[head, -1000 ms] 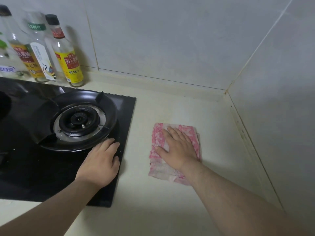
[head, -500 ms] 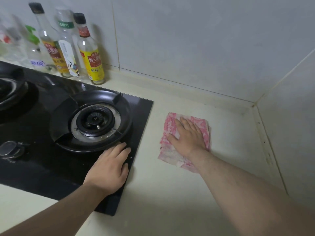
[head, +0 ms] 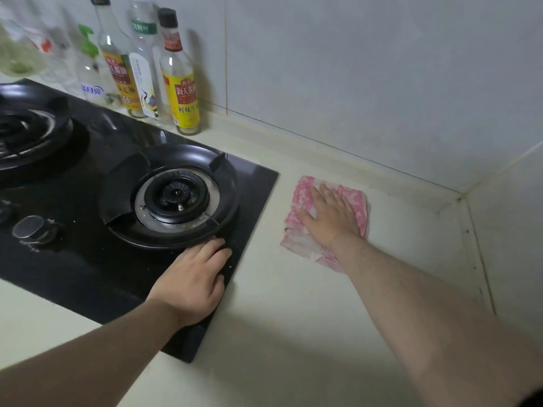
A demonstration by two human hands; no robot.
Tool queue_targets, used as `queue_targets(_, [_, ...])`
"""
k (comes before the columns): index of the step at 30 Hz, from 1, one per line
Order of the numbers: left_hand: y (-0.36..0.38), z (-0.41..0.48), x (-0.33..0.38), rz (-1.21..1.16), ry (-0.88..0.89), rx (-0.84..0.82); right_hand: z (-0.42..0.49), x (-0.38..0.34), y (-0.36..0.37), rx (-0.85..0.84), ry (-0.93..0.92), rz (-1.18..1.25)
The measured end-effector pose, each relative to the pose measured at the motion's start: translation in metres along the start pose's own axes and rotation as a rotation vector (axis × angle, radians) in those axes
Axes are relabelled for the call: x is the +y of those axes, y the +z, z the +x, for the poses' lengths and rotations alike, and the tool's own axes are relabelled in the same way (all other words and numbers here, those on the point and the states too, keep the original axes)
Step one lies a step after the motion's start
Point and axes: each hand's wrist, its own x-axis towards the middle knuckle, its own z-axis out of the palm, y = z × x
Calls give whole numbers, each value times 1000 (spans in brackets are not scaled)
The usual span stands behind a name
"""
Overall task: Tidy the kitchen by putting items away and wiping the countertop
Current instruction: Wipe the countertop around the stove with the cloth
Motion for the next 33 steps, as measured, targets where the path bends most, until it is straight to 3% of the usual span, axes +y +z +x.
queue_targets(15, [0, 0, 0, -3, 7, 6, -90, -15, 12, -17, -35, 75])
queue_targets(33, [11, 0, -6, 51, 12, 94, 57, -23, -4, 23, -21, 13])
